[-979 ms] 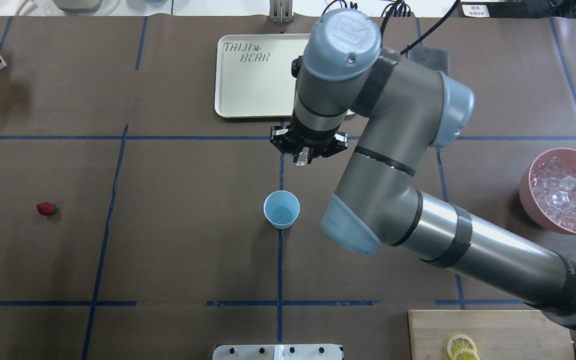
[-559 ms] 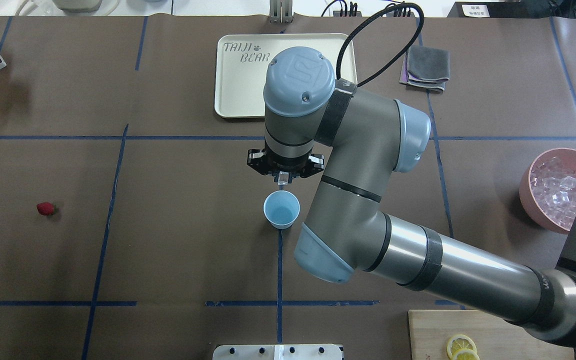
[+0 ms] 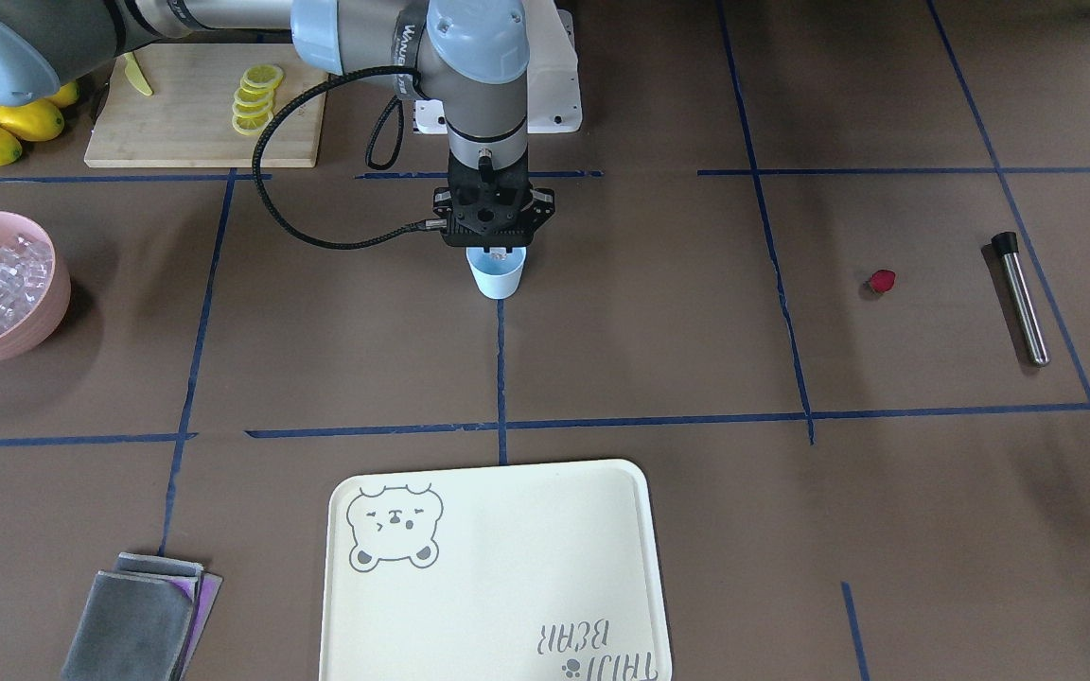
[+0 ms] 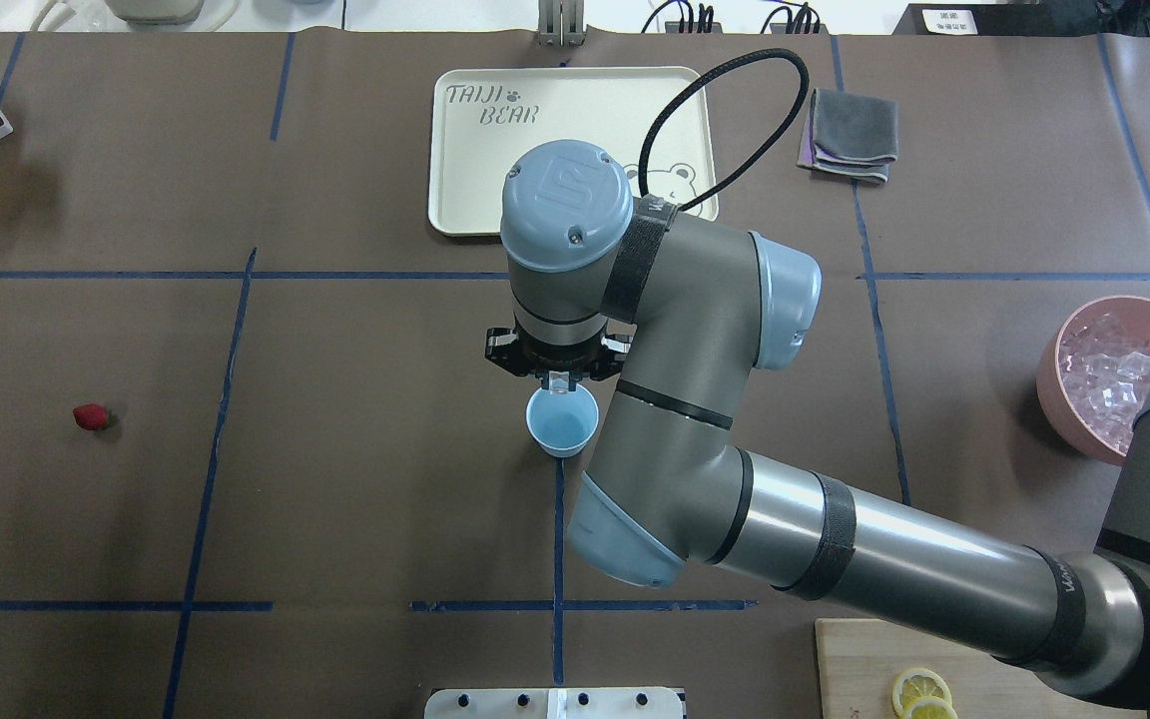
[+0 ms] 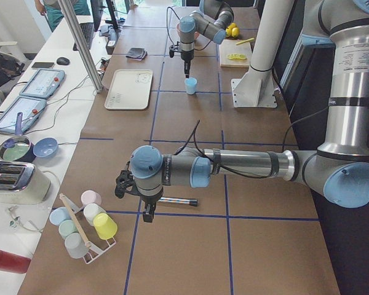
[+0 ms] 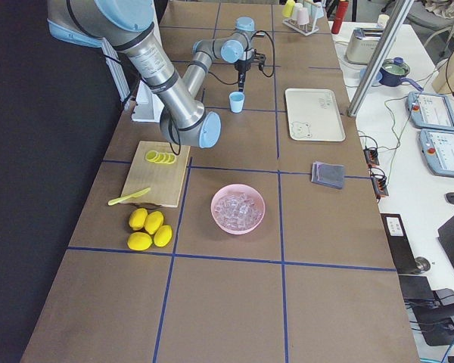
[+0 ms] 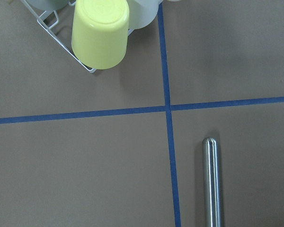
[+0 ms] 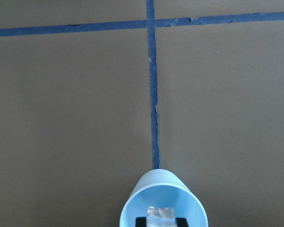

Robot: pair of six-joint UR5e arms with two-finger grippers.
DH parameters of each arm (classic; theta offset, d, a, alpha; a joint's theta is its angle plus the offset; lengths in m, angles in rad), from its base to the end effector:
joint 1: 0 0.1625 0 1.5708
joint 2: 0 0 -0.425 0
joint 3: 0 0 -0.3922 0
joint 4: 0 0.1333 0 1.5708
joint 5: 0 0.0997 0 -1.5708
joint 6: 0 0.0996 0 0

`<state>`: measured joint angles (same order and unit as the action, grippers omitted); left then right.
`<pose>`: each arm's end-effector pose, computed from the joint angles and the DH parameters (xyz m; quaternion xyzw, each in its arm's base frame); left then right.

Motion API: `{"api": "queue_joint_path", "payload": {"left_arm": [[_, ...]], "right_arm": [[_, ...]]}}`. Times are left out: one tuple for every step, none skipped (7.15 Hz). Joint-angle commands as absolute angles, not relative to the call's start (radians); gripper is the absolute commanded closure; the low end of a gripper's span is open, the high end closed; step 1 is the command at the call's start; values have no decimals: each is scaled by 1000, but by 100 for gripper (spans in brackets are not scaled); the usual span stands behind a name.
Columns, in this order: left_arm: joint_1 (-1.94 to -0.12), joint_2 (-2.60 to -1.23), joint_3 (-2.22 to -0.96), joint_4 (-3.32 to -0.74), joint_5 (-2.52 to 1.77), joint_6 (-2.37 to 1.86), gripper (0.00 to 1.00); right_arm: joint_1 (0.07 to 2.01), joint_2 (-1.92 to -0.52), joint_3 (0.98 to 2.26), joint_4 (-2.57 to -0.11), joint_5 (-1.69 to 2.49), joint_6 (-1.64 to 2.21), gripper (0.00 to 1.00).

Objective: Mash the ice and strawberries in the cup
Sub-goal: 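Carry the ice cube with the right gripper over the light-blue cup, then open the right gripper to drop the ice cube into the cup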

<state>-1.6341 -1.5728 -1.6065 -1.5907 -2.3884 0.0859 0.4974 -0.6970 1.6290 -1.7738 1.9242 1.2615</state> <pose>-0.0919 -0.4914 0.6350 0.0560 0.3943 0.0218 0.9170 -0.5648 -0.4191 0.1237 -0.0133 -0.3872 0.0240 0.9216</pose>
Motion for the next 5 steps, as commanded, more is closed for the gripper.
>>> {"api": "queue_joint_path", "payload": {"left_arm": [[-1634,-1574,-1606,-1589,-2388,86,0],[-1634,-1574,-1606,-1589,-2388,86,0],[-1634,-1574,-1606,-1589,-2388,84,0],[-1634,-1574,-1606,-1589,-2387,86,0],[-1634,-1586,-1598,-1588,-2385,86,0]], "right_arm": [[485,-703,1628,-1773,1931,1261,79],[483,-704,1628,-1773,1933,1261,55],[479,-704,1628,-1773,1933,1261,30],[473,-706,1629,-1775,1933,1261,14],[472,-706,1629,-1775,1931,1261,8]]}}
